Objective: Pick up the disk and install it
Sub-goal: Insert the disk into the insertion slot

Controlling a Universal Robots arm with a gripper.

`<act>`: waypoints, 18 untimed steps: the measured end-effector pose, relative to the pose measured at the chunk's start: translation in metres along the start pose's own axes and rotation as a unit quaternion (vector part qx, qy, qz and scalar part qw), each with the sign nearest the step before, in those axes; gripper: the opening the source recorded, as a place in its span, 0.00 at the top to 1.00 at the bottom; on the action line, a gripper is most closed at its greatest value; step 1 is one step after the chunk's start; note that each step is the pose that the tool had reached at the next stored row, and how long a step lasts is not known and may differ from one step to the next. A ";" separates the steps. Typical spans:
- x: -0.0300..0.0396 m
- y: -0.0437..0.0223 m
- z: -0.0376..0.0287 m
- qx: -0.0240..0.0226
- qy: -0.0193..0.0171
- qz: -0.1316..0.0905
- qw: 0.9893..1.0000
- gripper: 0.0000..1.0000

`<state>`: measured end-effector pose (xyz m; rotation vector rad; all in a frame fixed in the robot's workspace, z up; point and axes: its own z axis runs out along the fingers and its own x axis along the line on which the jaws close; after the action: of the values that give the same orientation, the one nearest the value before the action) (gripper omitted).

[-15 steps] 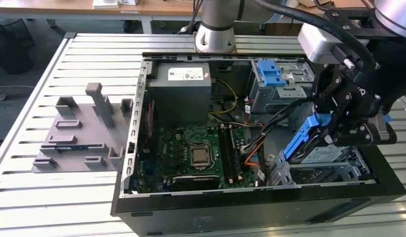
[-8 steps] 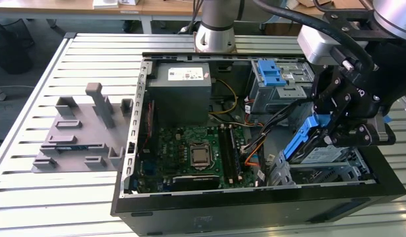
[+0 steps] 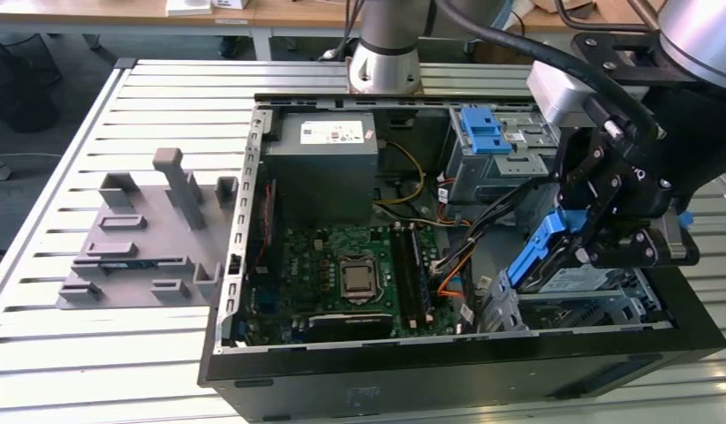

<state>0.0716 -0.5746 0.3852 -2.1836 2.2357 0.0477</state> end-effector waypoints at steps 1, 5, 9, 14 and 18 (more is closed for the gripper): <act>0.0000 0.0000 0.0010 0.000 0.000 0.000 1.000 0.64; 0.0002 -0.0001 0.0047 0.000 0.000 0.000 1.000 0.64; 0.0003 -0.0001 0.0082 0.000 0.000 0.000 1.000 0.64; 0.0004 -0.0001 0.0122 0.000 0.000 0.000 1.000 0.64; 0.0005 -0.0002 0.0153 0.000 0.000 0.000 1.000 0.64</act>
<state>0.0716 -0.5746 0.3700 -2.1839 2.2357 0.0479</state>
